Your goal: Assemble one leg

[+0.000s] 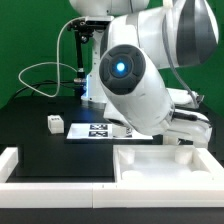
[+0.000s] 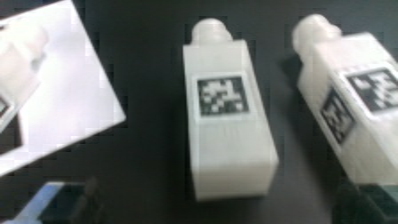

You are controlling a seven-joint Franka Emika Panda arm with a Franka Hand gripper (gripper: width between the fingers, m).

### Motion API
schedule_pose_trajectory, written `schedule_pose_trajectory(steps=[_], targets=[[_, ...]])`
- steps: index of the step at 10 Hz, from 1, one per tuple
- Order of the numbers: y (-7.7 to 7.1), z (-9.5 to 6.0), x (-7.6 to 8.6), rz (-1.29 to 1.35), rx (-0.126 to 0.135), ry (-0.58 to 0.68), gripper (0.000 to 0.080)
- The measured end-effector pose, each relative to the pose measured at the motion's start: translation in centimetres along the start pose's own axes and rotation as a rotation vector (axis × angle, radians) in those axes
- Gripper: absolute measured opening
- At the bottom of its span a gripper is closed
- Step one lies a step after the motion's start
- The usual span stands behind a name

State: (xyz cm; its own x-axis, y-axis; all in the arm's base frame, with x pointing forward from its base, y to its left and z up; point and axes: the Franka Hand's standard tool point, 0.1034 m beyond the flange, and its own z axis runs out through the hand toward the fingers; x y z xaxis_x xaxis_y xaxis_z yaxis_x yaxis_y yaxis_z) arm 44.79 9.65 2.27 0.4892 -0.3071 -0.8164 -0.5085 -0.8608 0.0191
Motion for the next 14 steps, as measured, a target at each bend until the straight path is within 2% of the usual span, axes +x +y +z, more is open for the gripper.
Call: schedule_pose_trajectory(steps=[4,6,8,9,10,11,12,14], targets=[[0.1,0.0,0.1,0.002,0.003,0.001,0.0649],[0.4,1.7,0.1,0.009,-0.003,-0.001,0.0649],[0.3,1.4,0.3,0.009,0.002,0.004,0.0649],[0.4,1.5,0.3,0.009,0.002,0.004,0.0558],[0.4,1.5,0.3,0.010,0.002,0.003,0.0558],[0.4,1.5,0.3,0.010,0.002,0.003,0.0362],[0.4,1.5,0.3,0.010,0.002,0.003,0.0275],[0.4,1.5,0.3,0.010,0.002,0.003,0.0275]])
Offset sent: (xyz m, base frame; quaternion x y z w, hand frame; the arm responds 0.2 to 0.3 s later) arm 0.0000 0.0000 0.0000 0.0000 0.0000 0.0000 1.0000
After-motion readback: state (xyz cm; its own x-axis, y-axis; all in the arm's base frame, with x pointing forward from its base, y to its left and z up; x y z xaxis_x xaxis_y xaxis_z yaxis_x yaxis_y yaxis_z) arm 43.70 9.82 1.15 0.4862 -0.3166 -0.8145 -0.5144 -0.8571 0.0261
